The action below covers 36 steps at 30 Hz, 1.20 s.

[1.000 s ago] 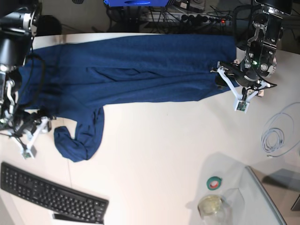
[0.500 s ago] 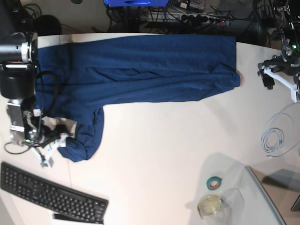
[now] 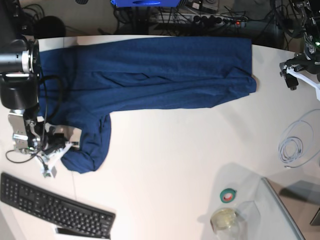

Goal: Layout the t-shirt on the table in an organized manner, then fold the t-shirt properly
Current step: 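Release the shirt and grasp the hanging sleeve with the right gripper, then lift the sleeve with the right gripper and lay it across the folded shirt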

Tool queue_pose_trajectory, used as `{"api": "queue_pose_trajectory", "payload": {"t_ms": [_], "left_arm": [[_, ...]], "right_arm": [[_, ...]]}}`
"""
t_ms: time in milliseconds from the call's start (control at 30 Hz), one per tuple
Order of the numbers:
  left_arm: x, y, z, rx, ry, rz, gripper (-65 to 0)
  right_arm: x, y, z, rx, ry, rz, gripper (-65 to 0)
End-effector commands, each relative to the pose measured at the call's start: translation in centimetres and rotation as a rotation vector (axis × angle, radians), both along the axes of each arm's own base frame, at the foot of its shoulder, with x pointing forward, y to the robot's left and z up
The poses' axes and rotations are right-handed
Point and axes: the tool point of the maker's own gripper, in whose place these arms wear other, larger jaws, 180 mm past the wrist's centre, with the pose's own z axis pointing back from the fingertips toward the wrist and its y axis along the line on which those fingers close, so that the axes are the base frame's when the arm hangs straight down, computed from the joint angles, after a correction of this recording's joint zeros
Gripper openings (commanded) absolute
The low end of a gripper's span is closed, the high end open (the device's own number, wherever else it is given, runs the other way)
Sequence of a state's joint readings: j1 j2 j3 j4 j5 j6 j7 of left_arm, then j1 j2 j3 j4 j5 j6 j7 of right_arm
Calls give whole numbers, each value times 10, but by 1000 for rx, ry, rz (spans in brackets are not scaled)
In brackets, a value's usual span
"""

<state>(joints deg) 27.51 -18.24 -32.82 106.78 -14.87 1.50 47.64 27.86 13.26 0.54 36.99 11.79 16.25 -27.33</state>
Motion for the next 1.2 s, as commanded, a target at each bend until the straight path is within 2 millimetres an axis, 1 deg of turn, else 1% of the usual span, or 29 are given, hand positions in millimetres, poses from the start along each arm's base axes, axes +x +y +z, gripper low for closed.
{"api": "queue_pose_trajectory", "payload": {"t_ms": [0, 100, 167, 200, 300, 367, 467, 533, 600, 667, 700, 733, 800, 900, 933, 1000, 1100, 1167], "left_arm": [[7, 5, 12, 32, -31, -11, -79], [7, 3, 11, 24, -38, -6, -79], [8, 1, 11, 20, -41, -7, -79], [9, -2, 10, 17, -39, -15, -79], [15, -26, -4, -17, -9, -83, -79], [18, -43, -12, -37, 9, -128, -79], [22, -66, -23, -69, 31, -184, -79], [29, -80, -25, -89, 25, -217, -79], [35, -98, -31, -113, 30, -260, -79], [37, -121, -38, -142, 47, -320, -79], [38, -134, -42, -156, 54, -352, -79], [43, -145, -41, -165, 47, -380, -79], [48, -167, -45, -190, 52, -436, -79], [55, -192, -46, -217, 45, -496, -79], [57, -198, -45, -222, 43, -511, -79], [61, -202, -44, -221, 38, -524, -79], [67, -200, -40, -213, 25, -523, -79], [70, -196, -42, -206, 30, -517, -79]], "right_arm": [[23, -10, 30, -14, -86, -4, -650], [26, -3, 63, -52, -141, 45, -650], [22, -5, 91, -71, -194, 46, -650], [21, -6, 110, -85, -234, 47, -650], [13, -5, 159, -130, -340, 60, -650], [4, -3, 191, -159, -420, 66, -650], [-13, 0, 240, -197, -561, 68, -650], [-27, 1, 265, -223, -638, 65, -650], [-35, 1, 274, -229, -672, 62, -650], [-35, -2, 278, -225, -711, 56, -650], [-37, -2, 276, -222, -722, 54, -650], [-38, -1, 275, -219, -733, 57, -650], [-39, 0, 280, -213, -776, 61, -650], [-41, 2, 283, -206, -814, 67, -650], [-42, 3, 282, -204, -822, 70, -650], [-46, 4, 278, -198, -822, 74, -650], [-54, 7, 272, -185, -846, 85, -650], [-62, 12, 265, -171, -853, 98, -650]]}}
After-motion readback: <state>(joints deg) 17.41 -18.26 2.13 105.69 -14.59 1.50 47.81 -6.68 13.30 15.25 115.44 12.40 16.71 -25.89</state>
